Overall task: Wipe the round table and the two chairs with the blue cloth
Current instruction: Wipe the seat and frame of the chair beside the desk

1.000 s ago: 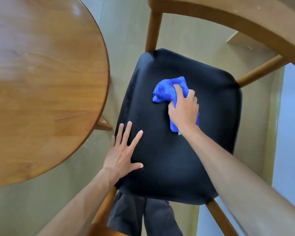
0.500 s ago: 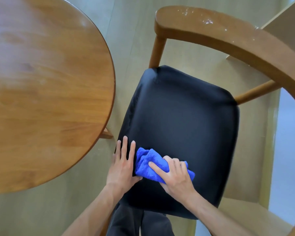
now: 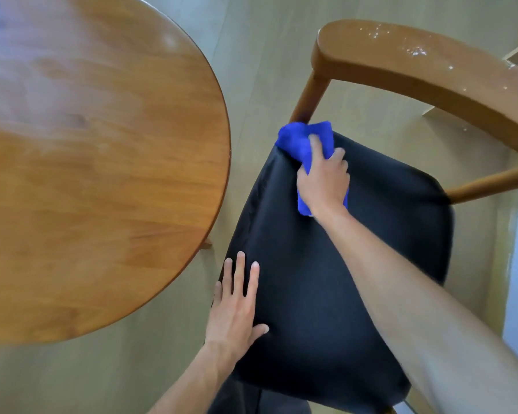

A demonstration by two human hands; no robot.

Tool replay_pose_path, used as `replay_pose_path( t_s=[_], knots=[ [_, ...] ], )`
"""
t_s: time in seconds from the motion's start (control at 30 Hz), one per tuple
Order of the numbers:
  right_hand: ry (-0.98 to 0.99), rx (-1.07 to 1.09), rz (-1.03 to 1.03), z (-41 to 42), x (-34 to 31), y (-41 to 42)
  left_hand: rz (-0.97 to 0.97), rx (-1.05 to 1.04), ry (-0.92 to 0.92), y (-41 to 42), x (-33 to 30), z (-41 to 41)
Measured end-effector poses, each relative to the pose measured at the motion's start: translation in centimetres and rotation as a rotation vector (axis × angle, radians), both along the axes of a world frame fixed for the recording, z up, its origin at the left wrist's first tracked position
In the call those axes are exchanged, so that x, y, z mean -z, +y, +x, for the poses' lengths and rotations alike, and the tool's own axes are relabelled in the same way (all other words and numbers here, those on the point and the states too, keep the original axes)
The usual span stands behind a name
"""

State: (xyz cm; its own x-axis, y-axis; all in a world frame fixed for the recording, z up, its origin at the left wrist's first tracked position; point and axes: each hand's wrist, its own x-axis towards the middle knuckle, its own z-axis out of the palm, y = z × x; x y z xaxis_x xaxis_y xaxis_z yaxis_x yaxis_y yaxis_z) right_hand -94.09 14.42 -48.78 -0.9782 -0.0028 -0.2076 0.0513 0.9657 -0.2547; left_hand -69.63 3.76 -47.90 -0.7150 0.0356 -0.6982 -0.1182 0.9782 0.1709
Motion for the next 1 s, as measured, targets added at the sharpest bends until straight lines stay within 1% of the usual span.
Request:
replay_pose_path(
  t_s=[0.07, 0.1, 0.17, 0.2, 0.23, 0.3, 0.33, 0.37, 0.4, 0.43, 0.47, 0.5, 0.53, 0.57, 0.6, 0.67, 0.73, 0.8, 0.83, 0.87, 0.9, 1.0],
  knots=[
    [0.068, -0.273, 0.057, 4.9, -0.1, 0.2, 0.061, 0.135, 0.055, 0.0, -0.9, 0.0],
    [0.083, -0.405, 0.032, 7.6, -0.2, 0.5, 0.117, 0.249, 0.084, 0.1, -1.0, 0.3],
    [0.091, -0.676, -0.013, 11.5, 0.1, 1.4, 0.114, 0.506, 0.121, 0.5, -1.0, 1.0],
    [0.112, -0.79, -0.026, 12.0, 0.4, 1.9, 0.114, 0.591, 0.101, 0.4, -0.8, 1.3],
    [0.142, -0.91, -0.043, 11.4, 0.5, 2.2, 0.127, 0.63, 0.087, 0.3, -0.7, 1.5],
    [0.216, -1.148, -0.019, 8.8, 0.5, 2.4, 0.12, 0.661, 0.082, -0.1, -0.5, 1.6],
    [0.237, -1.206, 0.025, 6.9, 0.3, 2.3, 0.115, 0.659, 0.075, -0.3, -0.5, 1.5],
    [0.245, -1.162, 0.077, 4.7, 0.0, 2.1, 0.119, 0.649, 0.072, -0.3, -0.4, 1.5],
    [0.24, -0.993, 0.127, 2.4, -0.2, 1.8, 0.12, 0.64, 0.067, -0.4, -0.4, 1.4],
    [0.208, -0.757, 0.171, 0.2, -0.3, 1.3, 0.117, 0.631, 0.068, -0.4, -0.3, 1.4],
    [0.134, -0.514, 0.195, -1.8, -0.4, 0.9, 0.115, 0.628, 0.072, -0.5, -0.2, 1.5],
    [0.044, -0.321, 0.173, -3.1, -0.4, 0.5, 0.119, 0.629, 0.082, -0.6, -0.1, 1.5],
    [-0.015, -0.226, 0.153, -3.3, -0.4, 0.1, 0.119, 0.631, 0.083, -0.7, 0.0, 1.5],
    [-0.028, -0.221, 0.153, -2.4, -0.4, -0.3, 0.117, 0.636, 0.083, -0.7, 0.1, 1.6],
    [0.006, -0.282, 0.15, -0.4, -0.2, -0.7, 0.114, 0.646, 0.088, -0.7, 0.1, 1.6],
    [0.096, -0.516, 0.047, 6.1, -0.1, -1.4, 0.105, 0.673, 0.072, -0.7, -0.1, 1.5],
    [0.073, -0.839, -0.053, 12.2, 0.0, -1.5, 0.081, 0.702, 0.015, -0.2, -0.8, 0.8],
    [0.052, -1.088, -0.086, 13.3, 0.4, -1.0, 0.109, 0.717, 0.07, 0.4, -0.5, 0.7],
    [0.07, -1.142, -0.086, 12.2, 0.4, -0.7, 0.123, 0.713, 0.074, 0.7, -0.1, 0.7],
    [0.1, -1.154, -0.078, 10.5, 0.5, -0.4, 0.127, 0.706, 0.061, 0.8, 0.2, 0.7],
    [0.122, -1.121, -0.077, 8.7, 0.4, -0.1, 0.134, 0.689, 0.056, 0.9, 0.4, 0.7],
    [0.206, -0.85, -0.04, 3.7, 0.4, 1.5, 0.135, 0.65, 0.043, 0.7, 0.5, 1.1]
  ],
)
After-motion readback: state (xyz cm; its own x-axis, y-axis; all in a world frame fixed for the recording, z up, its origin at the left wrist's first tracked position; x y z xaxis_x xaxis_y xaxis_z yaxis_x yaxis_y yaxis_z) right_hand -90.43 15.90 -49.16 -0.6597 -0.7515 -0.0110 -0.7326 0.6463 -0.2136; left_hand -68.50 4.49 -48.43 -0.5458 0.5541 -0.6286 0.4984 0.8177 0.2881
